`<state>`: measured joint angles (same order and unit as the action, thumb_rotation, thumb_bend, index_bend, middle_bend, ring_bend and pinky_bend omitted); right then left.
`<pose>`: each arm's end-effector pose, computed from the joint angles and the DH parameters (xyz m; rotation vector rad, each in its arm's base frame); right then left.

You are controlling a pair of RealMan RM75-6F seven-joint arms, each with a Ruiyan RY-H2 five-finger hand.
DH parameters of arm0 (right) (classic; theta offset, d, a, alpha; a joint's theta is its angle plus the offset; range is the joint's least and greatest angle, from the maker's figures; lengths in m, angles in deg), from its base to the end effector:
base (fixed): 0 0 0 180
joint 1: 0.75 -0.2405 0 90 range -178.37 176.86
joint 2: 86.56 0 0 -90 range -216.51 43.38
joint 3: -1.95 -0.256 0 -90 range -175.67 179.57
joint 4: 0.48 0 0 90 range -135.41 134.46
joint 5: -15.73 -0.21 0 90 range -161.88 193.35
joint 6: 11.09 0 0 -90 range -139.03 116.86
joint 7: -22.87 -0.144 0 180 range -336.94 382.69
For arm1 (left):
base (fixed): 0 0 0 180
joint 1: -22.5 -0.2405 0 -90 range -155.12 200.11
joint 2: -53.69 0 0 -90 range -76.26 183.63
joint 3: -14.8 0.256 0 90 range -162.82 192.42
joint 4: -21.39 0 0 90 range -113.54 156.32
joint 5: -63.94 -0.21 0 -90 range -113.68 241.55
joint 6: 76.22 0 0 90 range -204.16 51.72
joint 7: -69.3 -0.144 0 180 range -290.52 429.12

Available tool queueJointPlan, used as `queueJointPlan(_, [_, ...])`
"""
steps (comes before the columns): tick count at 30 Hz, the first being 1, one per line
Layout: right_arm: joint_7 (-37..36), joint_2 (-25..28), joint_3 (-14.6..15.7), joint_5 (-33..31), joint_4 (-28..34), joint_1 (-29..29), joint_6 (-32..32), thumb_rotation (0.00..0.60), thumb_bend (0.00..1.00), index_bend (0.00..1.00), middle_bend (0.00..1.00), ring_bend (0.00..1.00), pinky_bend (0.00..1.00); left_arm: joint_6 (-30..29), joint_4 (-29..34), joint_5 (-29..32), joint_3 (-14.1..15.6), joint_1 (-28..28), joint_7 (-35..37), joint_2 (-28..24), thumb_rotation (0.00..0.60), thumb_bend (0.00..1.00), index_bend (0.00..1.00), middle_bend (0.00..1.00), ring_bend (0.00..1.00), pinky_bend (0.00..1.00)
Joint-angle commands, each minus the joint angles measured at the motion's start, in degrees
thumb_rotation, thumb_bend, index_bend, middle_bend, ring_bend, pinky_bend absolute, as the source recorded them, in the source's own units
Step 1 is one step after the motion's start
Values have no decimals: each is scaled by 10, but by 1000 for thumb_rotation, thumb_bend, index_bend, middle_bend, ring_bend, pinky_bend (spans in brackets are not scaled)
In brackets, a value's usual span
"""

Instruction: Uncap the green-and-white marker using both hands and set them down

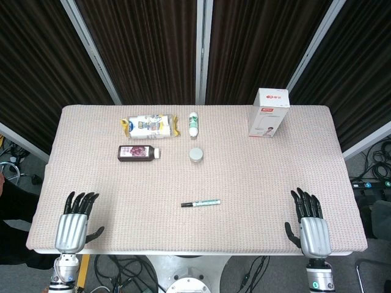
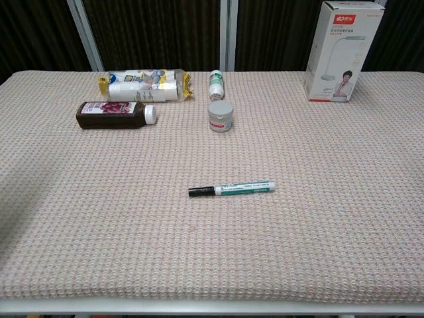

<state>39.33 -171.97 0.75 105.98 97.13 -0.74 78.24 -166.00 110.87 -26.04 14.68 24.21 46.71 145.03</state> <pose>-0.2432 -0.1483 0.0527 1.3076 -1.0250 1.0432 -0.2486 0.1519 0.0243 -1.3837 -0.9079 -0.9466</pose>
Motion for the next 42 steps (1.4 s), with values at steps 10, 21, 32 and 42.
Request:
queueJointPlan(10, [91,2,-29,3,61,-43,-42,600,262,101,169,254,454,21,19,9,-6,13,-8,-3,600,0,156,153,117,51])
queueJointPlan(21, [291,-13,-80,-51,162,-145,-169,600,291,437,457,777,878,25,22,20,-1,9,10,-8,600,0,156,153,117,51])
queueJointPlan(32, [466,-99,-103,-193,115,-235,-233,600,261,576,537,781,878,27,9,23,3,7,32,-8,600,0,155,153,116,51])
queueJointPlan(42, [512,-169,-102,-264,50,-287,-222,600,235,498,495,761,877,32,-4,29,5,6,51,-7,600,0,156,153,117,51])
